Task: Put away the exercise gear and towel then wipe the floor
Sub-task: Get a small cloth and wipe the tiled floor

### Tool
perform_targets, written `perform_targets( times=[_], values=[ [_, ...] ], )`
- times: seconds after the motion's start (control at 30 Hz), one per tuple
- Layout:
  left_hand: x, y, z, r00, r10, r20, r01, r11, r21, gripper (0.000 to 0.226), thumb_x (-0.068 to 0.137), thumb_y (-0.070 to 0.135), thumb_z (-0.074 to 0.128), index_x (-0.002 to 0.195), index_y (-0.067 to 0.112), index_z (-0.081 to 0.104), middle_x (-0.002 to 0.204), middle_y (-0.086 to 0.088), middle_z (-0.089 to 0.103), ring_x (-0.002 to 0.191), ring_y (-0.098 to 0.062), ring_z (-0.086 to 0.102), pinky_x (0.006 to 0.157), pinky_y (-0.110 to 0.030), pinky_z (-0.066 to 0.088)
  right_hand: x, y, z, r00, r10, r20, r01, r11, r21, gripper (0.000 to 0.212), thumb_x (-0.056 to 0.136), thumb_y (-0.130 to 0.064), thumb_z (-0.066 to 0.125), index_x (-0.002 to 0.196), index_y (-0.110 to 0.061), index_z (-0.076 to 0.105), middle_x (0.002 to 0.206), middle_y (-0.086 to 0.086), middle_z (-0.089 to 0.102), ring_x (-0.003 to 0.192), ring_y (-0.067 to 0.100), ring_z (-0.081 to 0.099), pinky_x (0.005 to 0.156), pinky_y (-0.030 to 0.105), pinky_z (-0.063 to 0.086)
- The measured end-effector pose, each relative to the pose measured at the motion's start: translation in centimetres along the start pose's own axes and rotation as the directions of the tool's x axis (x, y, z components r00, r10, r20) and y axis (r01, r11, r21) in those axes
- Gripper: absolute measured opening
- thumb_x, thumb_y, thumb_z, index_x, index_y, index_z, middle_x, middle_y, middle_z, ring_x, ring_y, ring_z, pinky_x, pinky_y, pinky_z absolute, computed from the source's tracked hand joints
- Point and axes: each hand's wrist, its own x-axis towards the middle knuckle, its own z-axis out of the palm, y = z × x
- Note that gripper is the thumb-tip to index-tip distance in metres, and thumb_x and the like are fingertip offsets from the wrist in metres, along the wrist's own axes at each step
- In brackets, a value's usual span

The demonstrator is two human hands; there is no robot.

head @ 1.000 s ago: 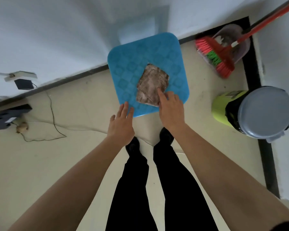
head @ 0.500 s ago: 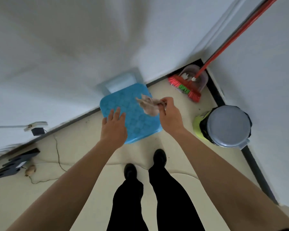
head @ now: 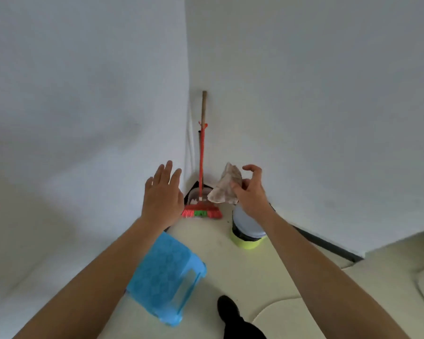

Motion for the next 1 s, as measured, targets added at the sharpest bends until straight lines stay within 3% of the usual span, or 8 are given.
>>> perform_targets(
  times=[0.1, 0.17, 0.33, 0.5, 0.67, 0.77, 0.87, 1.0],
  values=[
    [-1.7, 4.3, -1.0, 0.984, 0.178, 0.017, -0.178, 0.984, -0.018, 0.059, 0.094, 0.022, 0.048, 0.15, 0.013, 0.033, 0.163, -0.012, 0.016, 0.15, -0.031, 0.017, 0.116, -0.05, 0.028, -6.8, 0.7, -5.1, 0.988, 0.009, -0.156, -0.026, 0.994, -0.106, 0.019, 0.099, -0.015, 0.052, 0.101, -0.034, 0.053, 0.074, -0.009, 0.06, 0.063, 0.007, 0.055, 0.057, 0.018, 0.042],
    [-3.2, 7.8, -0.8, 0.96, 0.274, 0.05, -0.273, 0.961, -0.032, 0.059, 0.095, 0.023, 0.046, 0.151, 0.014, 0.03, 0.164, -0.011, 0.012, 0.15, -0.03, 0.014, 0.116, -0.05, 0.027, -11.6, 1.7, -8.4, 0.972, 0.043, -0.232, -0.073, 0.989, -0.125, 0.037, 0.097, -0.008, 0.049, 0.094, -0.041, 0.065, 0.089, -0.008, 0.067, 0.082, 0.014, 0.061, 0.069, 0.02, 0.045],
    [-7.5, 20.7, -2.3, 0.841, 0.535, 0.075, -0.527, 0.843, -0.103, 0.061, 0.096, 0.024, 0.044, 0.153, 0.014, 0.024, 0.165, -0.01, 0.004, 0.151, -0.029, 0.009, 0.116, -0.049, 0.026, -24.7, 3.9, -17.8, 0.891, 0.169, -0.422, -0.27, 0.944, -0.191, 0.058, 0.09, -0.008, 0.063, 0.145, -0.023, 0.05, 0.124, -0.002, 0.058, 0.116, 0.017, 0.056, 0.094, 0.022, 0.042],
    [-15.2, 35.2, -5.4, 0.623, 0.782, -0.004, -0.773, 0.615, -0.153, 0.06, 0.096, 0.024, 0.043, 0.153, 0.014, 0.026, 0.165, -0.011, 0.005, 0.151, -0.029, 0.011, 0.116, -0.048, 0.026, -39.3, 5.1, -27.8, 0.686, 0.206, -0.698, -0.444, 0.878, -0.178, 0.058, 0.084, -0.006, 0.062, 0.138, -0.026, 0.055, 0.116, -0.004, 0.06, 0.111, 0.016, 0.057, 0.092, 0.028, 0.046],
    [-26.4, 49.4, -7.2, 0.37, 0.927, -0.059, -0.923, 0.36, -0.137, 0.06, 0.096, 0.025, 0.041, 0.153, 0.014, 0.026, 0.164, -0.012, 0.007, 0.151, -0.029, 0.011, 0.117, -0.049, 0.026, -56.4, 9.1, -36.1, 0.485, 0.08, -0.871, -0.705, 0.625, -0.336, 0.038, 0.092, -0.025, 0.055, 0.129, -0.03, 0.056, 0.112, 0.003, 0.065, 0.104, 0.029, 0.063, 0.09, 0.039, 0.046],
    [-34.9, 58.0, -6.8, 0.236, 0.97, -0.066, -0.962, 0.223, -0.156, 0.061, 0.094, 0.021, 0.044, 0.152, 0.012, 0.027, 0.164, -0.014, 0.009, 0.151, -0.03, 0.01, 0.117, -0.052, 0.024, -67.7, 12.9, -40.0, 0.319, 0.01, -0.948, -0.805, 0.531, -0.265, 0.04, 0.094, -0.033, 0.056, 0.134, -0.03, 0.056, 0.126, 0.003, 0.055, 0.12, 0.026, 0.051, 0.099, 0.039, 0.038],
    [-43.4, 66.1, -5.8, 0.134, 0.99, -0.042, -0.979, 0.126, -0.163, 0.063, 0.092, 0.022, 0.046, 0.152, 0.013, 0.028, 0.163, -0.014, 0.01, 0.151, -0.03, 0.011, 0.116, -0.053, 0.024, -78.3, 16.5, -43.8, 0.192, -0.053, -0.98, -0.864, 0.464, -0.195, 0.028, 0.089, -0.035, 0.063, 0.115, -0.024, 0.069, 0.134, 0.005, 0.05, 0.129, 0.028, 0.041, 0.106, 0.041, 0.033],
    [-54.1, 75.0, -5.9, 0.007, 0.999, -0.033, -0.99, 0.002, -0.142, 0.062, 0.091, 0.024, 0.047, 0.15, 0.01, 0.035, 0.162, -0.016, 0.016, 0.149, -0.032, 0.016, 0.114, -0.054, 0.023, -89.7, 19.4, -48.6, 0.062, -0.039, -0.997, -0.89, 0.45, -0.073, 0.024, 0.092, -0.036, 0.062, 0.108, -0.02, 0.069, 0.131, 0.004, 0.056, 0.128, 0.028, 0.045, 0.104, 0.041, 0.033]
  ],
)
